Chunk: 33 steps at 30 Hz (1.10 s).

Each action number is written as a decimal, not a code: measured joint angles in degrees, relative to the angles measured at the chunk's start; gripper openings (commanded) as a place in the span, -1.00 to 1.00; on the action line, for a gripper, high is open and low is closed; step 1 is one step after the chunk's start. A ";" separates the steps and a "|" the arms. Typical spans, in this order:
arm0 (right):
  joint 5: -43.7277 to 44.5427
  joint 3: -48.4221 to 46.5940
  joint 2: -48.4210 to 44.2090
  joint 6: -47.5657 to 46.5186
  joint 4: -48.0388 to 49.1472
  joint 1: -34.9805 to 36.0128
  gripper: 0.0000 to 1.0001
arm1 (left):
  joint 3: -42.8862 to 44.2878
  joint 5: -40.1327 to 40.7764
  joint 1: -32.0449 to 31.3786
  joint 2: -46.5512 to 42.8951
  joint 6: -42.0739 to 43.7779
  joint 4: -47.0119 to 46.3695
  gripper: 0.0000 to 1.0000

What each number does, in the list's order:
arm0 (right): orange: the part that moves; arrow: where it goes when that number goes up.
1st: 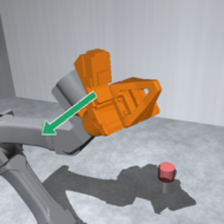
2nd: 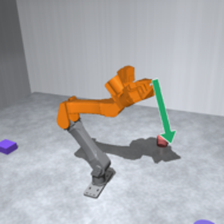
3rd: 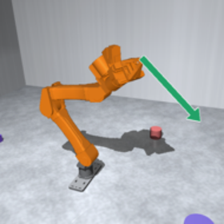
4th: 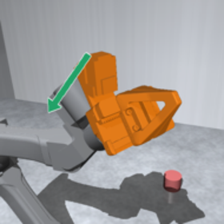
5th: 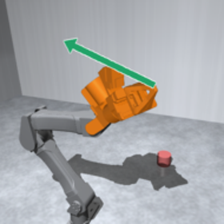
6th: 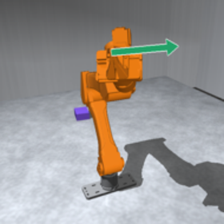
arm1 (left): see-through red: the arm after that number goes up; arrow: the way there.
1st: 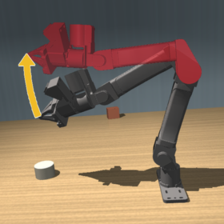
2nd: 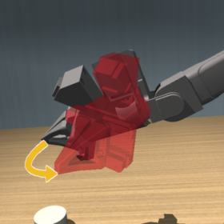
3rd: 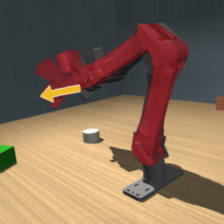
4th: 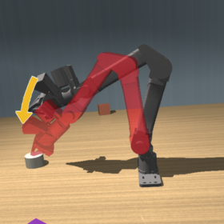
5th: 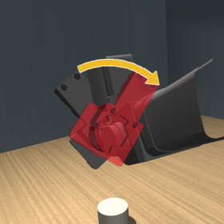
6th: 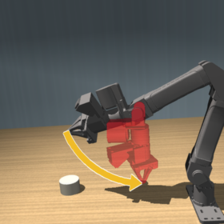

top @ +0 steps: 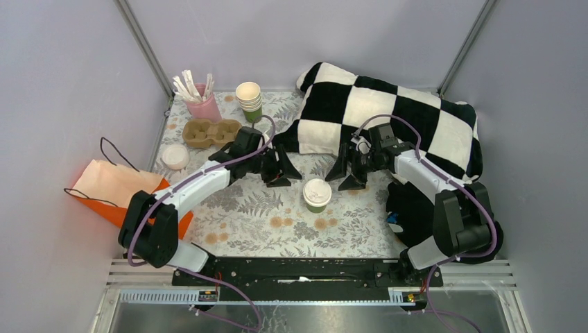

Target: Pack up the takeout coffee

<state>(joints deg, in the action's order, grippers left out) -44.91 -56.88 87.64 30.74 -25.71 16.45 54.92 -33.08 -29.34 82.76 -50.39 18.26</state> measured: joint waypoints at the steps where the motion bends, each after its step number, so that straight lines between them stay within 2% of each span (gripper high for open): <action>1: -0.13 0.48 -0.39 0.13 0.22 -0.04 0.39 | -0.57 -0.44 0.81 -0.35 -0.44 -0.85 0.03; 13: -0.59 5.68 -2.80 0.98 0.72 -3.02 0.02 | -3.02 -3.82 0.87 1.42 -1.90 -2.82 -0.17; 33: -0.72 5.99 -1.11 -0.28 0.74 -0.37 -0.01 | -2.89 -3.32 -1.73 4.74 -0.42 -2.89 -0.20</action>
<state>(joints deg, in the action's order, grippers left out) -45.63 -50.89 86.52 30.46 -24.97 16.08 52.03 -36.40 -31.07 87.50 -50.81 15.38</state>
